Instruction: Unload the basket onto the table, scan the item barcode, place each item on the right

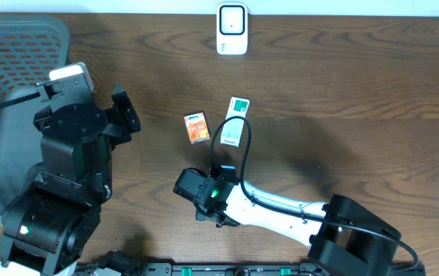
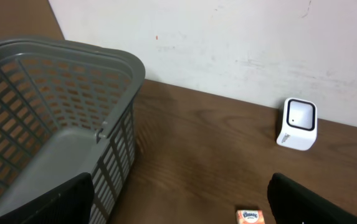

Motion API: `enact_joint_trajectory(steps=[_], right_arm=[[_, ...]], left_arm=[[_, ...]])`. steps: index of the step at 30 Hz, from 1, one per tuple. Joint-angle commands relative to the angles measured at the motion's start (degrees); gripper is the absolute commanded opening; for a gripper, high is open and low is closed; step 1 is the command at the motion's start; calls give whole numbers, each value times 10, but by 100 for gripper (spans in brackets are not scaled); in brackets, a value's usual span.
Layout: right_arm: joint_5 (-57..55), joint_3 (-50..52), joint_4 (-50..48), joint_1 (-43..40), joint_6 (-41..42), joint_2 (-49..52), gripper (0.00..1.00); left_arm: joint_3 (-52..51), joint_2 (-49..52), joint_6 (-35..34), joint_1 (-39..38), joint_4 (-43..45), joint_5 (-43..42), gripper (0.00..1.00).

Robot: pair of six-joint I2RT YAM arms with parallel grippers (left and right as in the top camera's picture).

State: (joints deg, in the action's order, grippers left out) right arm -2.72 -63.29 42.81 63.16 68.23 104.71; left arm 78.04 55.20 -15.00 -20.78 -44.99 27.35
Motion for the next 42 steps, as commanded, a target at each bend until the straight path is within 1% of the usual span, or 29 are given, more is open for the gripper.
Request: enact_joint_trajectory(steps=[1,2,3,4,6,7,8,11,14,17,23,27,31,34,39,42], right_arm=[[-5,1,0,-18,-24,0,69],[-4,1,0,-22,-33,0,70],[-4,1,0,-26,-42,0,68],[-4,1,0,-30,-48,0,63],[-4,1,0,-36,-54,0,47],[-3,1,0,-39,-56,0,42],[-1,1,0,-41,-56,0,40],[17,1,0,-48,-59,0,40],[71,-1,0,-55,-78,-2,40],[137,-7,1,-64,-107,-9,43],[339,-17,0,-106,-139,-24,44],[486,-17,7,-155,-191,-25,42],[596,-17,46,-201,-235,-25,41],[642,-17,81,-232,-249,-25,43],[683,-17,90,-277,-247,-25,46],[677,-17,97,-291,-237,-24,52]], left_arm=[[-6,-2,-3,1,0,5,89],[-6,-2,-3,1,0,5,89],[-6,-2,-3,1,0,5,89],[-6,-2,-3,1,0,5,89],[-6,-2,-3,1,0,5,89],[-6,-2,-3,1,0,5,89],[-6,-2,-3,1,0,6,89],[-6,-2,-3,1,0,6,89],[-6,-2,-3,1,0,5,89],[-6,-2,-3,1,0,5,89],[-6,-2,-3,1,0,5,89],[-6,-2,-3,1,0,5,89],[-6,-2,-3,1,0,5,89],[-6,-2,-3,1,0,6,89],[-6,-2,-3,1,0,6,89],[-6,-2,-3,1,0,5,89]])
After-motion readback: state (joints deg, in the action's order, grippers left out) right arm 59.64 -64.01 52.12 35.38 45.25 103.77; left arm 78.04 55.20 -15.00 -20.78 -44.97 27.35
